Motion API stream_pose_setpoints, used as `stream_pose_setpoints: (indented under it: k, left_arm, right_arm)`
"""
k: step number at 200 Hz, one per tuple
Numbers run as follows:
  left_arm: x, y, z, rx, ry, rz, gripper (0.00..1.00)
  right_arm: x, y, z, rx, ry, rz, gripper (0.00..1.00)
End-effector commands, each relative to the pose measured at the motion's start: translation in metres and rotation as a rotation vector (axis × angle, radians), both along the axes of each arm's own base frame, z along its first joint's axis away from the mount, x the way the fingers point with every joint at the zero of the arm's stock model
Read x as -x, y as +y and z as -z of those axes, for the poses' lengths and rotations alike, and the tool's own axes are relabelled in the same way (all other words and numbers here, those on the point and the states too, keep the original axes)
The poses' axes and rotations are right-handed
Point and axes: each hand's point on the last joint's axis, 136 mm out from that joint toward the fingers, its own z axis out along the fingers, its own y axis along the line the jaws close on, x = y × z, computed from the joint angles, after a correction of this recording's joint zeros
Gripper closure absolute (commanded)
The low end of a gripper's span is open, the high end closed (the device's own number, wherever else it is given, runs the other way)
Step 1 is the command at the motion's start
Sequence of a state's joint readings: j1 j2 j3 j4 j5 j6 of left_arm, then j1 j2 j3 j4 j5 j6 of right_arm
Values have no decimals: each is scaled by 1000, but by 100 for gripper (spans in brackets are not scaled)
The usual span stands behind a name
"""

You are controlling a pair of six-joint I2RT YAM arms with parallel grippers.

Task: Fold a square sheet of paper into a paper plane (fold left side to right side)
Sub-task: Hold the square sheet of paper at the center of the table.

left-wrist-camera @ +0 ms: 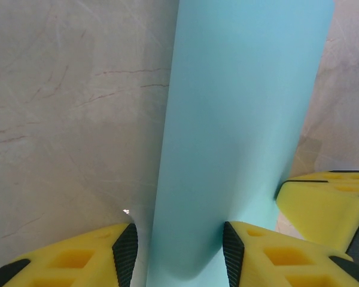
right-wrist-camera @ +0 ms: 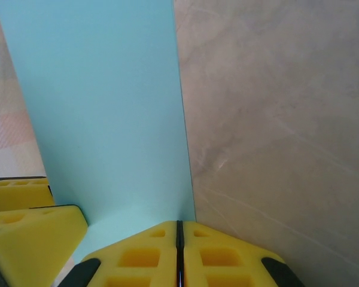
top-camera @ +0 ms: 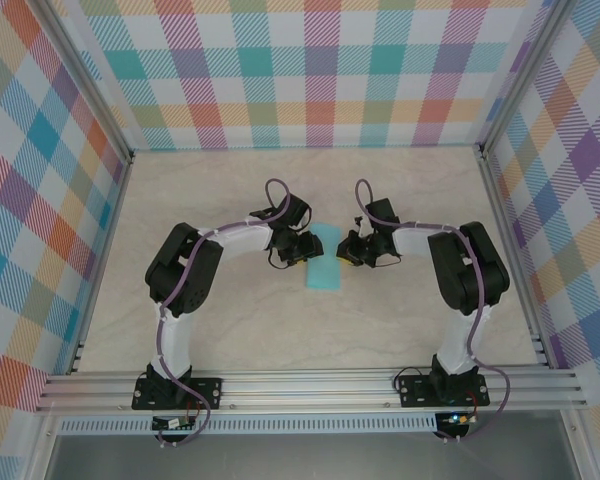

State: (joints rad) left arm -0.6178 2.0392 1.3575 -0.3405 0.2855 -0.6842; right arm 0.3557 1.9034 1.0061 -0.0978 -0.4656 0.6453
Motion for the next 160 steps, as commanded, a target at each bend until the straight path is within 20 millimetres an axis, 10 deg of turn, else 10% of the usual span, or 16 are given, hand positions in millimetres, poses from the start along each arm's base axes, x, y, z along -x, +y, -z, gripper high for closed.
stream_pose_setpoints:
  k: [1, 160]
  left_arm:
    - [23, -4, 28, -50, 66, 43, 54]
    - [11, -13, -81, 118, -140, 98, 51]
  right_arm:
    - [14, -9, 26, 80, 69, -18, 91]
    - [37, -21, 56, 179, 163, -40, 91]
